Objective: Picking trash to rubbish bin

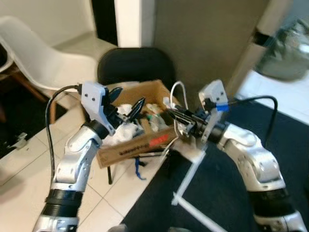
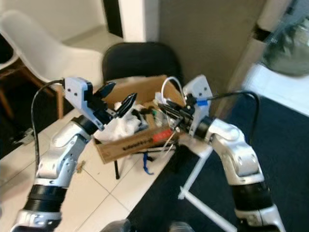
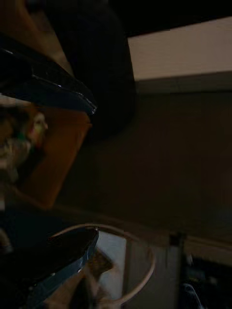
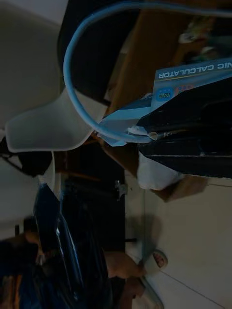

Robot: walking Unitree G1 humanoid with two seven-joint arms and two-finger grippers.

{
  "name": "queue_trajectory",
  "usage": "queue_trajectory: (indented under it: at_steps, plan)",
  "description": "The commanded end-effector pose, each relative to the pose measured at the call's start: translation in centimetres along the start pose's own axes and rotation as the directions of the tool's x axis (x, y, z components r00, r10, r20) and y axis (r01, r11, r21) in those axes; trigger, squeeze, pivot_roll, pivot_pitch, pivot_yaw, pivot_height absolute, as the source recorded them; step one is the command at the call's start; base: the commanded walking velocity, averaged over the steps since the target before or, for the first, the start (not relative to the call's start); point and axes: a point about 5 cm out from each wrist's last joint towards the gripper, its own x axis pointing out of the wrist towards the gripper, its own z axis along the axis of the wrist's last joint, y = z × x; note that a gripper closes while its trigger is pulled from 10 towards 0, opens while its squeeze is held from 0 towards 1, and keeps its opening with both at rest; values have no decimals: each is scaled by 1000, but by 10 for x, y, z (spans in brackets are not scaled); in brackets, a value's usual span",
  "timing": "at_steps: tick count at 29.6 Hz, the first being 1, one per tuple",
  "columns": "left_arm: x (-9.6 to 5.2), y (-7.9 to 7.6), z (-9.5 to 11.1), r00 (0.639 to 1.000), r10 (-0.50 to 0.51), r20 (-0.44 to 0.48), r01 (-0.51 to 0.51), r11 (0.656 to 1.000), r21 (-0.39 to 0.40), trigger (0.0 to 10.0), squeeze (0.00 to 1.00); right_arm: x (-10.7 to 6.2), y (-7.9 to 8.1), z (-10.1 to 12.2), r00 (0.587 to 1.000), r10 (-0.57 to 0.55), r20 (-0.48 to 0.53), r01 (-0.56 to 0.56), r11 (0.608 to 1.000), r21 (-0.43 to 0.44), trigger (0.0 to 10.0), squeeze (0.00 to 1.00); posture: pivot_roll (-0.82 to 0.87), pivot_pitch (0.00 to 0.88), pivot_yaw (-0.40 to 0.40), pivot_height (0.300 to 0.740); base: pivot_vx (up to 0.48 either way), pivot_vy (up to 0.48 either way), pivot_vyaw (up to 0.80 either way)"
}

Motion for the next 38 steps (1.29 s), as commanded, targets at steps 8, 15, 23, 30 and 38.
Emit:
queue_trajectory:
  at_steps: [8,15,23,30,38]
  plan:
    - [-32,16,-15,986,19,-164,-22,1000,-20,10000,0,2,-11,-3,994,-111,-24,110,994,-28,10000,0,-27,0,-25,740,368,0,100]
    - [-52,23,-33,960,29,-278,-42,998,-41,10000,0,0,-19,4,988,-156,11,157,987,-26,10000,0,-24,0,-30,740,331,0,0]
    - [-57,23,-29,951,-30,-307,11,998,-64,10000,0,2,-24,15,987,-150,55,152,988,-34,10000,0,-22,0,-21,740,305,0,0]
    - [-62,12,-23,938,-149,-314,124,987,-98,10000,0,11,-23,7,994,-95,-54,85,985,-151,10000,0,-20,0,-26,740,162,0,0]
    - [-70,5,-23,920,-195,-339,166,980,-112,10000,0,30,-15,-7,980,-4,-201,-48,966,-256,10000,0,9,0,-48,740,0,0,0]
